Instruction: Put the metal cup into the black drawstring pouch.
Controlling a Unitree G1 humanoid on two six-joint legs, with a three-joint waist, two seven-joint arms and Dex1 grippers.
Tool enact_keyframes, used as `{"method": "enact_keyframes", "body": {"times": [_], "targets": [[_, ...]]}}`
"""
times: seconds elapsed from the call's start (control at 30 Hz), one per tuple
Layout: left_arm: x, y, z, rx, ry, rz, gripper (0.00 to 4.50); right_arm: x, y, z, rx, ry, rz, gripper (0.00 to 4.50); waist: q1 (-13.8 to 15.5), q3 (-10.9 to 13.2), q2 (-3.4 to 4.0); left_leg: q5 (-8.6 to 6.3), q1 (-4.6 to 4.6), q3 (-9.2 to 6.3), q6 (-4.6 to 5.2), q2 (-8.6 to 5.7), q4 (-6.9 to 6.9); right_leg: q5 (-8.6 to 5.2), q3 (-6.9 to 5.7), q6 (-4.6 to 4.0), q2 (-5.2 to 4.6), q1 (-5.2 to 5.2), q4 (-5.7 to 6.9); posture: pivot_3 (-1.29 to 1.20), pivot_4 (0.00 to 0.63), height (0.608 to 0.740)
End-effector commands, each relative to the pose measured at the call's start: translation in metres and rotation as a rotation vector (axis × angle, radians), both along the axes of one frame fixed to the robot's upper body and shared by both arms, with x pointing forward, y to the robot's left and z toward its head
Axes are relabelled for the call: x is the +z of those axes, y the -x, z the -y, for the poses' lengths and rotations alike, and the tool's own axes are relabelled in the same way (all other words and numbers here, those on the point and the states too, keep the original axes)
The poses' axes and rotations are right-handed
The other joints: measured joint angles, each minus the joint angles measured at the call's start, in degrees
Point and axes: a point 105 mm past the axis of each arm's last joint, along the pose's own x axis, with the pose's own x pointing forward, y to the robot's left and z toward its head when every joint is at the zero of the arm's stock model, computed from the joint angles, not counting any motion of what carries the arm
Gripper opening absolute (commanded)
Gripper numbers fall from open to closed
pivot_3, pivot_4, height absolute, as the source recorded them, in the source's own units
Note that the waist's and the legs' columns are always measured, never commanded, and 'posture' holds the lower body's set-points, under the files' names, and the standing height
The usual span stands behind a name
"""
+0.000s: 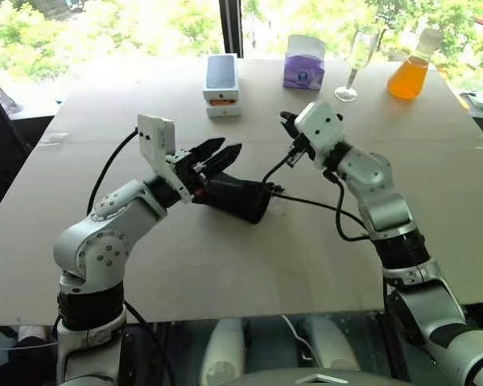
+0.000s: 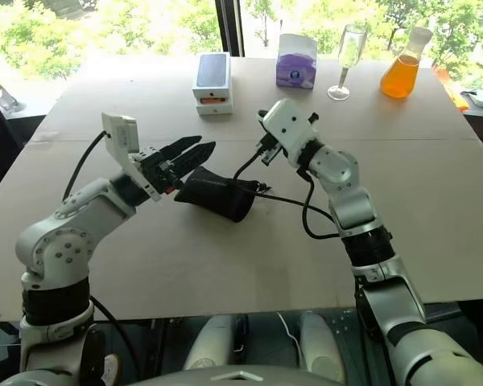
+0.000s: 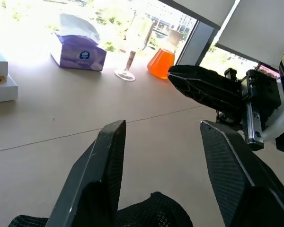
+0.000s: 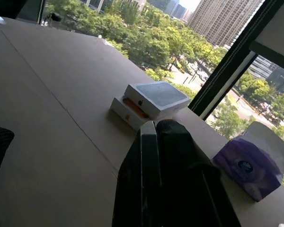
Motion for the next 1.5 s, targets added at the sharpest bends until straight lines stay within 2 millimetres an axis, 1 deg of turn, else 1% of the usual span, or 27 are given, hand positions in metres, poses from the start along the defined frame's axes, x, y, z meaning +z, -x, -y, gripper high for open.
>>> {"method": "enact_keyframes", "body": {"times": [0.03, 0.07, 0.1, 0.17, 0.23, 0.27, 0.33, 0.4, 0.43, 0.5, 0.57, 0.6, 0.63, 0.7, 0.73, 0.77, 0.8, 0.87, 0.93, 1.07, 1.13, 1.2, 1.3, 1.4, 1.5], "targets": [[-0.006, 0.012, -0.003, 0.030, 0.001, -0.010, 2.52, -0.001, 0.006, 0.021, -0.025, -0.033, -0.025, 0.00, -0.1, 0.0, 0.00, 0.00, 0.02, -0.01, 0.00, 0.03, -0.04, 0.00, 0.00, -0.01, 0.02, 0.00, 0.01, 0.00, 0.150, 0.740], [-0.011, 0.015, -0.004, 0.030, 0.008, -0.035, 2.52, -0.006, 0.008, 0.024, -0.030, -0.036, -0.049, 0.00, -0.1, 0.0, 0.00, 0.00, 0.03, 0.00, 0.00, 0.04, -0.04, 0.00, 0.01, -0.01, 0.03, 0.00, 0.02, 0.00, 0.150, 0.740], [-0.016, 0.023, 0.000, 0.001, -0.006, -0.054, 2.79, -0.015, 0.010, 0.028, -0.033, -0.025, -0.072, 0.00, -0.2, 0.0, 0.00, 0.00, 0.04, 0.01, 0.00, 0.04, -0.06, 0.00, 0.02, -0.01, 0.05, -0.01, 0.02, 0.00, 0.150, 0.740], [-0.022, 0.032, 0.005, -0.025, -0.034, -0.069, 3.25, -0.023, 0.013, 0.032, -0.036, -0.018, -0.100, 0.00, -0.2, 0.0, 0.01, -0.01, 0.04, 0.01, 0.02, 0.07, -0.06, -0.01, 0.03, -0.01, 0.06, -0.01, 0.02, 0.00, 0.150, 0.740], [-0.026, 0.032, 0.007, 0.027, -0.146, -0.048, 4.02, -0.032, 0.017, 0.036, -0.047, -0.029, -0.135, 0.00, -0.1, 0.0, 0.01, -0.03, 0.03, 0.02, 0.05, 0.06, -0.03, -0.01, 0.03, -0.01, 0.05, -0.01, 0.02, 0.00, 0.150, 0.740], [-0.027, 0.031, 0.007, 0.052, -0.184, -0.036, 4.48, -0.034, 0.018, 0.037, -0.050, -0.031, -0.144, 0.00, 0.0, 0.0, 0.01, -0.07, 0.04, 0.01, 0.11, 0.06, -0.02, -0.01, 0.02, -0.01, 0.05, -0.01, 0.03, 0.00, 0.150, 0.740], [-0.028, 0.030, 0.008, 0.101, -0.251, -0.001, 4.48, -0.040, 0.021, 0.040, -0.062, -0.034, -0.163, 0.00, 0.0, 0.0, 0.03, -0.13, 0.06, 0.02, 0.22, -0.02, 0.00, 0.00, 0.05, -0.01, 0.05, 0.01, 0.07, 0.00, 0.150, 0.740], [-0.032, 0.031, 0.007, 0.159, -0.400, 0.028, 4.48, -0.045, 0.024, 0.045, -0.076, -0.033, -0.180, 0.00, 0.0, 0.0, 0.02, -0.13, 0.08, 0.03, 0.23, -0.13, 0.01, 0.00, 0.06, -0.01, 0.05, 0.02, 0.06, 0.00, 0.150, 0.740], [-0.033, 0.032, 0.007, 0.161, -0.429, 0.026, 4.48, -0.048, 0.027, 0.047, -0.075, -0.037, -0.194, 0.00, 0.0, 0.0, 0.03, -0.14, 0.08, 0.00, 0.23, -0.16, 0.01, -0.01, 0.04, -0.01, 0.06, 0.02, 0.06, 0.00, 0.150, 0.740], [-0.032, 0.035, 0.012, 0.121, -0.454, 0.032, 4.50, -0.057, 0.038, 0.051, -0.044, -0.056, -0.241, 0.54, 0.2, 0.0, 0.04, -0.14, 0.08, 0.00, 0.23, -0.17, -0.01, -0.02, 0.04, -0.01, 0.06, 0.02, 0.06, 0.00, 0.150, 0.740], [-0.030, 0.034, 0.013, 0.098, -0.471, 0.015, 4.50, -0.064, 0.049, 0.054, -0.015, -0.050, -0.269, 1.25, 0.3, 0.0, 0.04, -0.14, 0.04, -0.03, 0.23, -0.15, -0.02, -0.02, -0.01, -0.01, 0.06, 0.02, 0.01, 0.00, 0.150, 0.740], [-0.029, 0.035, 0.014, 0.079, -0.481, 0.010, 4.50, -0.066, 0.052, 0.056, -0.009, -0.048, -0.278, 1.94, 0.3, 0.0, 0.04, -0.14, 0.04, -0.03, 0.24, -0.13, -0.01, -0.02, -0.01, -0.01, 0.06, 0.02, 0.00, 0.00, 0.150, 0.740], [-0.028, 0.034, 0.015, 0.061, -0.500, 0.003, 4.50, -0.068, 0.054, 0.057, -0.007, -0.048, -0.287, 2.42, 0.2, 0.0, 0.04, -0.15, 0.05, -0.01, 0.25, -0.14, 0.00, -0.02, 0.02, 0.00, 0.06, 0.03, 0.00, 0.00, 0.150, 0.740], [-0.026, 0.032, 0.017, 0.030, -0.562, -0.020, 4.50, -0.074, 0.057, 0.060, -0.010, -0.044, -0.306, 3.16, 0.0, 0.0, 0.04, -0.15, 0.07, 0.01, 0.27, -0.17, 0.04, -0.01, 0.04, 0.00, 0.07, 0.03, 0.03, 0.00, 0.150, 0.740], [-0.025, 0.030, 0.019, 0.013, -0.585, -0.040, 4.50, -0.077, 0.060, 0.060, -0.004, -0.043, -0.323, 3.71, 0.0, 0.0, 0.04, -0.15, 0.09, 0.01, 0.27, -0.17, 0.05, -0.02, 0.05, 0.01, 0.08, 0.04, 0.06, 0.00, 0.150, 0.740], [-0.023, 0.029, 0.021, 0.005, -0.598, -0.043, 4.50, -0.080, 0.062, 0.060, 0.003, -0.041, -0.337, 4.16, 0.0, 0.0, 0.04, -0.15, 0.09, -0.04, 0.27, -0.16, 0.06, -0.02, 0.02, 0.01, 0.13, 0.04, 0.08, 0.00, 0.150, 0.740], [-0.020, 0.028, 0.022, 0.002, -0.620, -0.034, 4.50, -0.081, 0.064, 0.059, 0.010, -0.038, -0.343, 4.41, 0.1, 0.0, 0.04, -0.15, 0.10, -0.05, 0.27, -0.16, 0.06, -0.03, 0.03, 0.02, 0.14, 0.05, 0.08, 0.00, 0.150, 0.740], [-0.018, 0.028, 0.026, -0.016, -0.620, -0.052, 4.50, -0.082, 0.069, 0.057, 0.033, -0.040, -0.359, 4.41, -0.1, 0.0, 0.05, -0.15, 0.09, -0.04, 0.26, -0.17, 0.06, -0.03, 0.05, 0.02, 0.15, 0.05, 0.06, 0.00, 0.150, 0.740], [-0.021, 0.027, 0.024, -0.013, -0.644, -0.086, 4.50, -0.085, 0.072, 0.055, 0.045, -0.027, -0.368, 4.41, -0.1, 0.0, 0.05, -0.15, 0.07, -0.02, 0.26, -0.16, 0.06, -0.03, 0.08, 0.02, 0.15, 0.04, 0.05, 0.00, 0.150, 0.740], [-0.037, 0.024, 0.009, 0.018, -0.737, -0.163, 4.50, -0.091, 0.073, 0.052, 0.035, -0.024, -0.373, 4.41, -0.1, 0.0, 0.05, -0.15, 0.08, -0.05, 0.25, -0.15, 0.05, -0.03, 0.06, 0.02, 0.17, 0.04, 0.05, 0.00, 0.150, 0.740], [-0.042, 0.019, 0.008, 0.027, -0.743, -0.182, 4.50, -0.093, 0.071, 0.049, 0.025, -0.033, -0.373, 4.41, -0.1, 0.0, 0.05, -0.14, 0.09, -0.03, 0.25, -0.15, 0.05, -0.03, 0.08, 0.02, 0.18, 0.04, 0.06, 0.00, 0.150, 0.740], [-0.044, 0.010, 0.014, 0.035, -0.731, -0.190, 4.50, -0.095, 0.070, 0.046, 0.014, -0.034, -0.367, 4.41, 0.2, 0.0, 0.05, -0.14, 0.09, -0.03, 0.25, -0.15, 0.06, -0.03, 0.07, 0.02, 0.18, 0.05, 0.06, 0.00, 0.150, 0.740], [-0.044, -0.001, 0.029, 0.025, -0.706, -0.194, 4.50, -0.094, 0.069, 0.044, -0.009, -0.043, -0.351, 4.41, 0.8, 0.0, 0.03, -0.14, 0.05, -0.08, 0.26, -0.21, 0.12, -0.03, 0.03, 0.03, 0.16, 0.08, 0.04, 0.00, 0.150, 0.740], [-0.045, -0.007, 0.042, -0.002, -0.699, -0.204, 4.50, -0.091, 0.069, 0.051, -0.048, -0.045, -0.336, 4.41, 1.0, 0.0, 0.04, -0.13, 0.04, -0.06, 0.24, -0.21, 0.13, -0.03, 0.05, 0.03, 0.16, 0.07, 0.02, 0.00, 0.150, 0.740], [-0.051, -0.012, 0.046, -0.002, -0.742, -0.217, 4.50, -0.092, 0.070, 0.054, -0.071, -0.043, -0.331, 4.41, 0.8, 0.0, 0.04, -0.02, 0.05, -0.07, 0.04, -0.20, 0.11, -0.03, 0.05, 0.03, 0.17, 0.07, 0.03, 0.00, 0.150, 0.740]]}}
